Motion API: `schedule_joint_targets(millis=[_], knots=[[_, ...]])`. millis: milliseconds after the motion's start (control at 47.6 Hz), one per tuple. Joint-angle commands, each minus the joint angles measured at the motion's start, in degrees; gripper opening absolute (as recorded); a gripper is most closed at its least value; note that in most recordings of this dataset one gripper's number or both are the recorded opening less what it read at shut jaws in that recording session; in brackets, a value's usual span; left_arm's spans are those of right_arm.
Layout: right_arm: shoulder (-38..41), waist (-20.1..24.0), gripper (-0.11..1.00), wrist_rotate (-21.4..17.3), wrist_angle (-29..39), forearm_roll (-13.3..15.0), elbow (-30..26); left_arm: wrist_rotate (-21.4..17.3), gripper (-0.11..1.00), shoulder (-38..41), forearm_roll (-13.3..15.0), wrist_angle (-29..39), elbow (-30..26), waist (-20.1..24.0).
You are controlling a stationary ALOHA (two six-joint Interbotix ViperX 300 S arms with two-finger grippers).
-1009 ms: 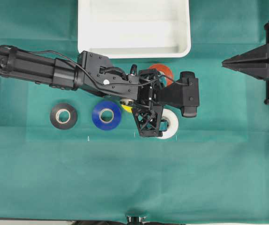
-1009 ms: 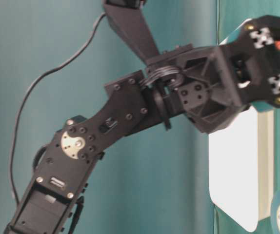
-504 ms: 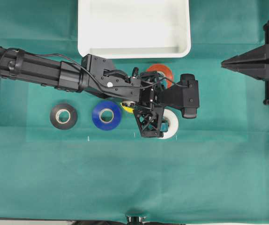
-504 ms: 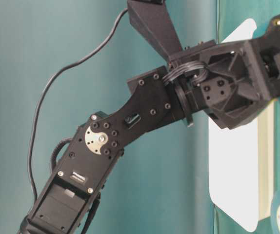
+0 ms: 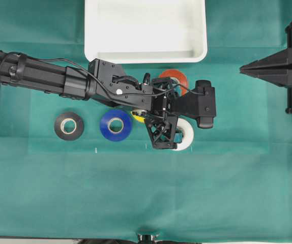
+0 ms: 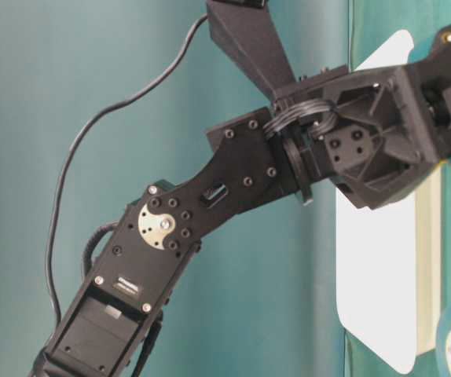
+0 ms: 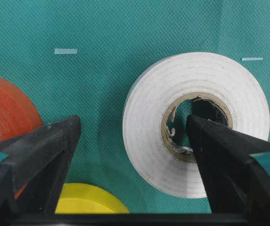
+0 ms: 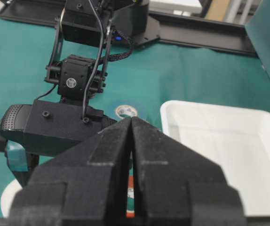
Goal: Pick up the tape from a random location and place it into the white case.
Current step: 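Lower the left gripper and close its fingers inside the white roll's core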
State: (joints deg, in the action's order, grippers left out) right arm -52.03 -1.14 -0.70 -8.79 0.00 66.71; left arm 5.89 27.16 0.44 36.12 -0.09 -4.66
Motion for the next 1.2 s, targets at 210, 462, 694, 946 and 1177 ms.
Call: schedule_joint_targets(millis=[210,462,694,946,1177], knots=[[0.3,0.0,0.00,0.0,-0.1,-0.1,-1.1,0.0,0.96,-1.3,-0.1,0.4,-0.7,0.0],[0.3,0.0,0.00,0.0,-0.1,-0.1,-1.1,-0.1,0.41,-1.8,-0.1,1.3,-1.1,0.0],[0.3,0.1,0.00,0.0,-0.1,-0.1,-1.1,-0.3,0.27,-2.0,-0.1,1.3,-1.5,-0.2],[0.3,0.0,0.00,0.0,-0.1,-0.1,-1.1,-0.3,0.27,-2.1,-0.1,1.3,-1.8,-0.2],[0.3,0.1,0.00,0.0,-0.1,-0.1,-1.1,-0.2,0.27,-2.1,-0.1,1.3,-2.1,-0.3]])
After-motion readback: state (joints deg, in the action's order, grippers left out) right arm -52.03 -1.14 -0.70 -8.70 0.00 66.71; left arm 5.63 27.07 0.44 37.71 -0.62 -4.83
